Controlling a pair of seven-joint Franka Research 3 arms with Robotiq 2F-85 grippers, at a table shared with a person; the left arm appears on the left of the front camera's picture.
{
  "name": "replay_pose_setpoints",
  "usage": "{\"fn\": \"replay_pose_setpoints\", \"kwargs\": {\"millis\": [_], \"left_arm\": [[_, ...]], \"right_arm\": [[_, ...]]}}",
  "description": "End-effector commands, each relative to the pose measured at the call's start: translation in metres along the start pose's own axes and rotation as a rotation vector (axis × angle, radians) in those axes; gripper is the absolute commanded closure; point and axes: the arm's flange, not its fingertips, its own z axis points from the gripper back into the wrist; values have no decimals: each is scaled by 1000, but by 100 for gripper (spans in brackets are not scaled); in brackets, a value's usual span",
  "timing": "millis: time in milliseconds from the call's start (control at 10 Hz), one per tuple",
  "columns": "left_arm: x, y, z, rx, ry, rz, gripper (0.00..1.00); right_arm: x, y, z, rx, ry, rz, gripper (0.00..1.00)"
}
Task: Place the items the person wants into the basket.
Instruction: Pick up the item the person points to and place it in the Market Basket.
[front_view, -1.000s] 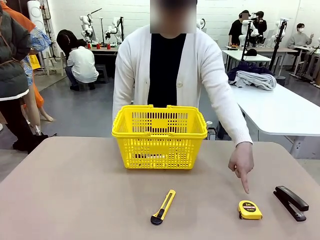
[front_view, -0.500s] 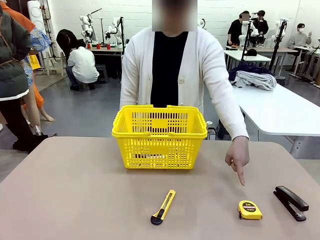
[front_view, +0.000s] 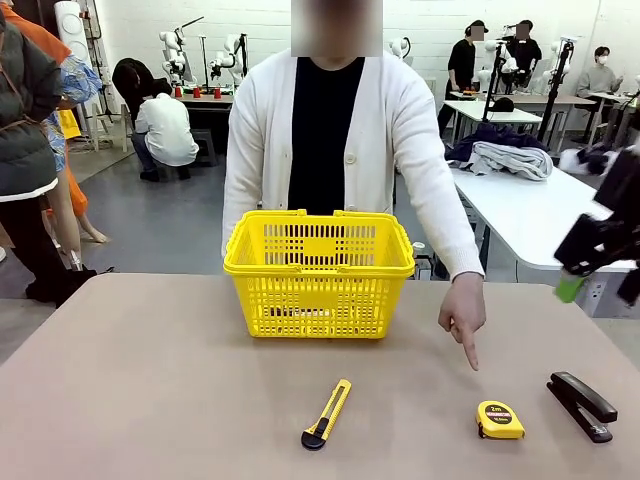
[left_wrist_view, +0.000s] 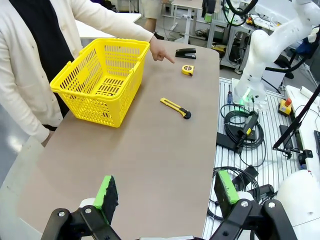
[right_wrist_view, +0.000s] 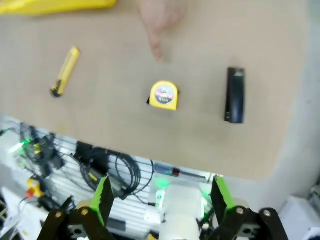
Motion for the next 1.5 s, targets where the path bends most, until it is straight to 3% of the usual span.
{"fn": "replay_pose_setpoints", "kwargs": {"millis": [0, 400, 1400], "left_arm": [[0, 0, 2, 0, -20, -24, 0], [0, 0, 2, 0, -20, -24, 0], [0, 0, 2, 0, -20, -24, 0]], "right_arm": [[21, 0, -32, -21, -24, -46, 0], [20, -4, -87, -89, -76, -46, 0], [20, 0, -98, -50, -68, -9, 0]]}}
